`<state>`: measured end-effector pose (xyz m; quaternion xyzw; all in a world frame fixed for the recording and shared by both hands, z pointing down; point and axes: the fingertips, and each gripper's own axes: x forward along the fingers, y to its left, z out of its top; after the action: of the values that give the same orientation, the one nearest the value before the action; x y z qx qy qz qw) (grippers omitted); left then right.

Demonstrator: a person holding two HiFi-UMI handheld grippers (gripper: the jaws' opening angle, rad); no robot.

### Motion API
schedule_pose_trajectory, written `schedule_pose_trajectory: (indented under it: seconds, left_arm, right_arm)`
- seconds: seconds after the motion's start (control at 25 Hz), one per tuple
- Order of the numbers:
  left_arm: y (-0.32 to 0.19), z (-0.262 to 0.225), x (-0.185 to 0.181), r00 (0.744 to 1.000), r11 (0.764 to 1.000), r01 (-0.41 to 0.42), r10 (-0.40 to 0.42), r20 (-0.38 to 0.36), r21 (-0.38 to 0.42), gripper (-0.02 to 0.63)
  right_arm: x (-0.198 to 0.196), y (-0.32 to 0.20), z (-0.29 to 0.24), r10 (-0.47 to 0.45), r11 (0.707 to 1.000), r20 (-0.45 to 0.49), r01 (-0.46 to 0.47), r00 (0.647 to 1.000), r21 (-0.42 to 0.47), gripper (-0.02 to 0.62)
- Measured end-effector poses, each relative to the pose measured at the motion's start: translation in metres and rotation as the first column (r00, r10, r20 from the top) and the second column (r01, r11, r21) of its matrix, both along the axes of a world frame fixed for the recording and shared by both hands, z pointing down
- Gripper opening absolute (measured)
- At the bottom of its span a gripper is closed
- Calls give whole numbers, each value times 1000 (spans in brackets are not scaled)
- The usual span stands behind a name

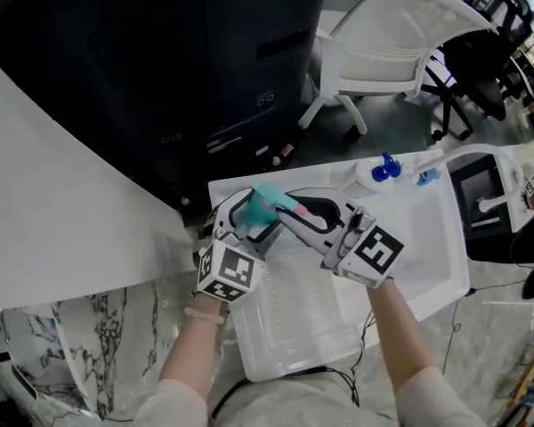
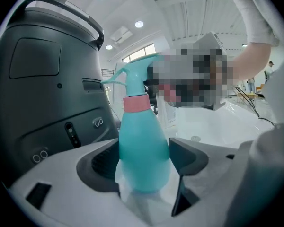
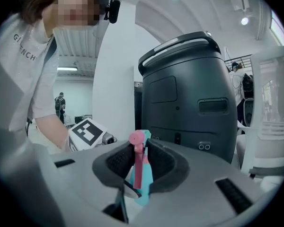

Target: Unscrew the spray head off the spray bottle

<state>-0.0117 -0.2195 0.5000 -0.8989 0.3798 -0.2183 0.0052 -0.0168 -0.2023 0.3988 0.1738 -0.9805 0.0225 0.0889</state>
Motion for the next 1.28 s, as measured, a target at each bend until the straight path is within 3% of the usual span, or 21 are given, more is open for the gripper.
schedule_pose_trajectory:
  seconds: [0.32, 0.4, 0.48, 0.52, 0.64, 0.72, 0.76, 0.92, 1.28]
  left_arm:
    - [8, 1, 10, 983, 983, -179, 180, 23, -38, 334]
    - [6, 1, 10, 986, 985, -164, 165, 8, -44, 334]
    - [6, 1, 10, 990, 989, -143, 143, -3, -44, 334]
    - [6, 2, 10, 991, 990, -137, 137, -5, -44, 334]
    - [6, 2, 10, 991, 990, -135, 135, -8, -46, 334]
    - [6, 2, 10, 991, 990, -136, 135, -11, -45, 334]
    - [6, 2, 9, 991, 990, -135, 135, -13, -45, 334]
    - [6, 2, 9, 991, 990, -132, 131, -24, -47, 334]
    - [5, 2, 10, 992, 991, -123, 122, -29, -44, 334]
  right_arm:
    - [10, 0, 0, -156, 988, -36, 156, 987, -7, 67]
    - [15, -5, -1, -86, 996, -22, 86, 996, -6, 96]
    - [27, -6, -4, 37, 999, 34, -36, 999, -35, 228]
    - [36, -5, -8, 101, 994, 72, -98, 992, -46, 235]
    - [54, 11, -17, 185, 981, 184, -169, 965, -100, 196]
    - [52, 24, -16, 165, 979, 221, -132, 961, -155, 72]
    - [48, 26, -12, 163, 977, 220, -126, 962, -171, 67]
    - [34, 18, -1, 197, 970, 174, -166, 965, -179, 185]
    - [6, 2, -9, 192, 967, 216, -146, 957, -210, 371]
